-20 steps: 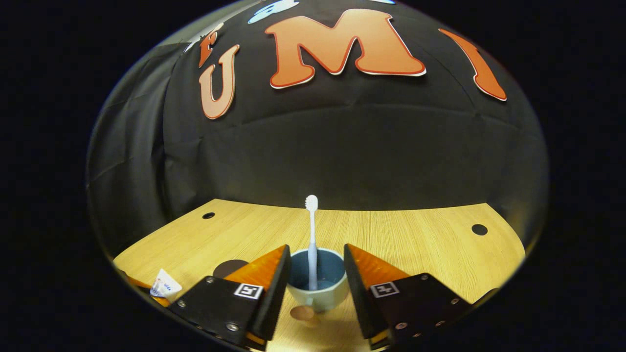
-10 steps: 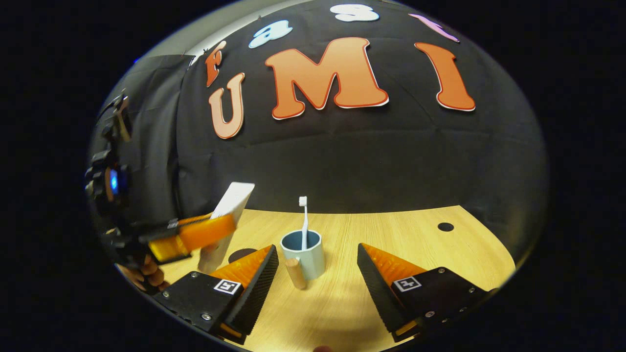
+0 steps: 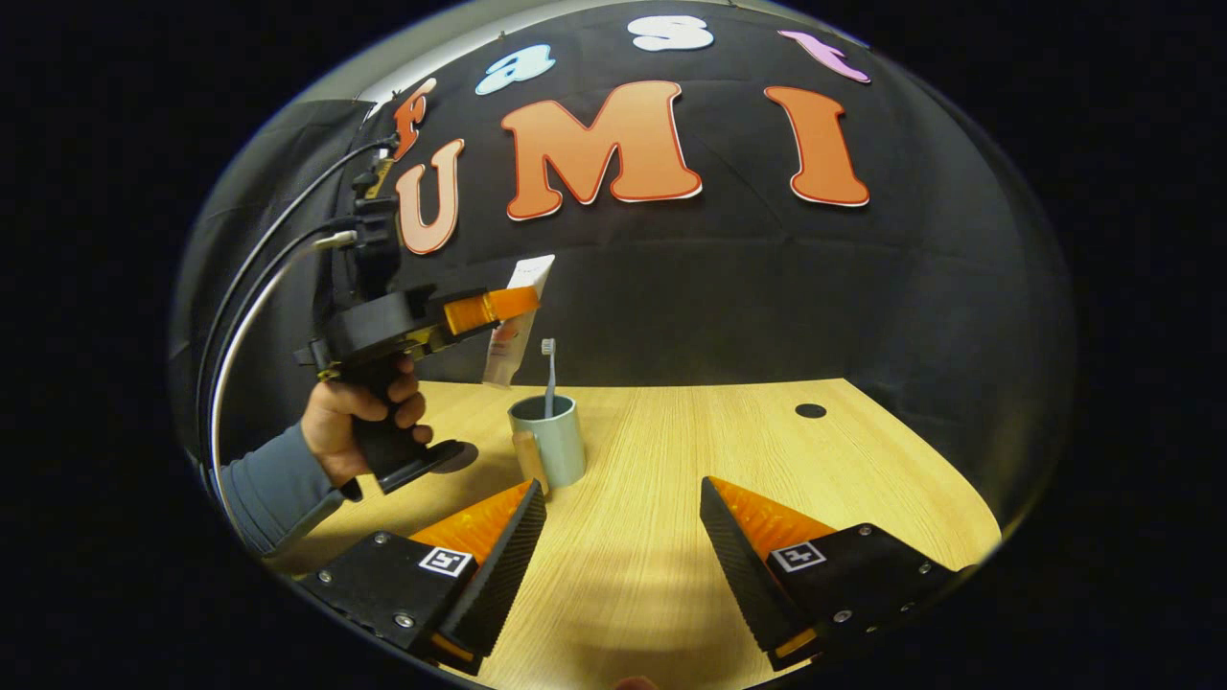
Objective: Put the toothbrush and toothpaste on the desktop into the cup, then pick up the cup and place it on the coaster on the desktop.
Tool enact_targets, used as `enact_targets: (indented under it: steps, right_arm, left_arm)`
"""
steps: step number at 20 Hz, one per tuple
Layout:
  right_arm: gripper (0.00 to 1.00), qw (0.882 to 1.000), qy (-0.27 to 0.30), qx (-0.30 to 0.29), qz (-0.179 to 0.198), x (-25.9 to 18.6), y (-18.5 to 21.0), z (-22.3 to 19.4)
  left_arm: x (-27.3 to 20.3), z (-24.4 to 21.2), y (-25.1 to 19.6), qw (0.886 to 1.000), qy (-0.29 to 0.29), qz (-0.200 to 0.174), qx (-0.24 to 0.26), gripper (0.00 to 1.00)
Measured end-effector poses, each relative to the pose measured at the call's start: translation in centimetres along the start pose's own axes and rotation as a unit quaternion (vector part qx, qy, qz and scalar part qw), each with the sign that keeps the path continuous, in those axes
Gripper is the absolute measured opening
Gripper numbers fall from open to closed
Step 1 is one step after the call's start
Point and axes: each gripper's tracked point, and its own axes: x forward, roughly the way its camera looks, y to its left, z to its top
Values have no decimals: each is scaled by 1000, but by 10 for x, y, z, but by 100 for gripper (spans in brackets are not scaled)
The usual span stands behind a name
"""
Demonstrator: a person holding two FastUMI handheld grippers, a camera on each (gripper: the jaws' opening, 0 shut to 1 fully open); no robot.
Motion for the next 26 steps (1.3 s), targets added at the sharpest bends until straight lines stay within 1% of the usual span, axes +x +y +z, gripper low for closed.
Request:
enact_targets:
  steps: [2,4,6,8,9,10,12,14,15,17,19,22,26]
  right_arm:
    - [97,1000,-1,1,-6,1,-7,-6]
    - [98,1000,4,5,-9,2,-11,-11]
    - [97,1000,8,7,-14,5,-15,-16]
    - [98,1000,8,8,-15,8,-13,-14]
    - [97,1000,7,9,-11,10,-10,-10]
    - [97,1000,10,8,-10,15,-7,-10]
    - [97,1000,14,2,-5,15,2,-13]
    - [98,1000,14,-8,2,15,12,-5]
    - [97,1000,15,-14,7,18,19,-1]
    - [98,999,24,-27,16,24,34,7]
    - [97,998,32,-41,26,29,48,15]
    - [97,997,53,-45,40,40,71,24]
    - [97,995,75,-54,47,55,95,32]
  left_arm:
    - [13,-19,6,1000,5,5,-2,23]
    - [21,-36,8,1000,11,2,-16,23]
    - [25,-58,11,1000,29,6,-6,23]
    - [23,-78,13,999,52,1,3,24]
    - [17,-80,12,999,53,-1,7,29]
    - [9,-82,12,998,57,-6,16,31]
    - [-11,-73,12,998,55,-14,38,38]
    - [-32,-60,12,997,53,-16,60,64]
    - [-44,-52,14,997,50,-14,63,85]
    - [-71,-28,21,997,42,-10,59,93]
    - [-100,-6,32,997,35,0,69,92]
    - [-146,17,50,996,32,7,81,96]
    - [-201,28,81,993,48,39,105,96]
